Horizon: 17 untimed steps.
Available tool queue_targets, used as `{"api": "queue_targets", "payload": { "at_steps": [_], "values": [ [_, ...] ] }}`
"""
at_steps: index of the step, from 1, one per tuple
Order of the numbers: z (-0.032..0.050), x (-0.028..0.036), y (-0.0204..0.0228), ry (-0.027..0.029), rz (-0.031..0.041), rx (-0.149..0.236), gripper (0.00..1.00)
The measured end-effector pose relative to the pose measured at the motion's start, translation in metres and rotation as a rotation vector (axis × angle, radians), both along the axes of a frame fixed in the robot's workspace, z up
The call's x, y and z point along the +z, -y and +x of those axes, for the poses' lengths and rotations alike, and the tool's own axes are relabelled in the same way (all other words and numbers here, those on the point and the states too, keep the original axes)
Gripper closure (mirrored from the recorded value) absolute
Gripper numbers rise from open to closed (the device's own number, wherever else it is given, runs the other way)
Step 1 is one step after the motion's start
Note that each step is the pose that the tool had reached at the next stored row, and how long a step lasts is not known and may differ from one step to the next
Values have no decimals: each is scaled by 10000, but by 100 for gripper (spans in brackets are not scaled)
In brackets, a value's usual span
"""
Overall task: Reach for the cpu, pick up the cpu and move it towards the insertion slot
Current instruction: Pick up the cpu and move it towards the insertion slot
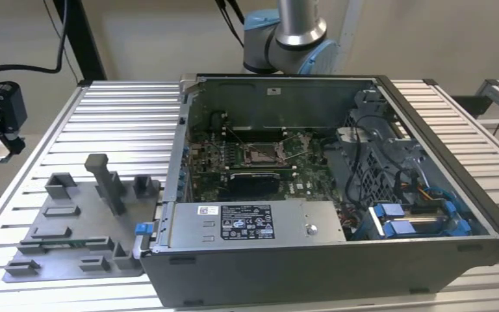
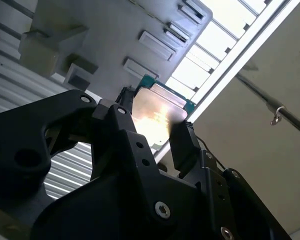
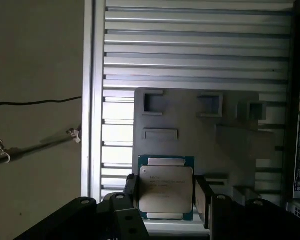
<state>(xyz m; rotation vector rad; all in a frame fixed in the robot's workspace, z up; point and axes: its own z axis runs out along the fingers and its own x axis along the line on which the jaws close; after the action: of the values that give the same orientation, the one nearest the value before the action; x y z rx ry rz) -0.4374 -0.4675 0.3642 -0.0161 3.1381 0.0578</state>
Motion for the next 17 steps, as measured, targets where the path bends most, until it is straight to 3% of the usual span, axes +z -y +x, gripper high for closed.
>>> {"api": "queue_targets", "payload": {
  "at_steps": [6, 17],
  "values": [
    [51, 0, 0, -4, 0, 0, 100],
    [277, 0, 0, -45, 1, 0, 100]
  ]
}}
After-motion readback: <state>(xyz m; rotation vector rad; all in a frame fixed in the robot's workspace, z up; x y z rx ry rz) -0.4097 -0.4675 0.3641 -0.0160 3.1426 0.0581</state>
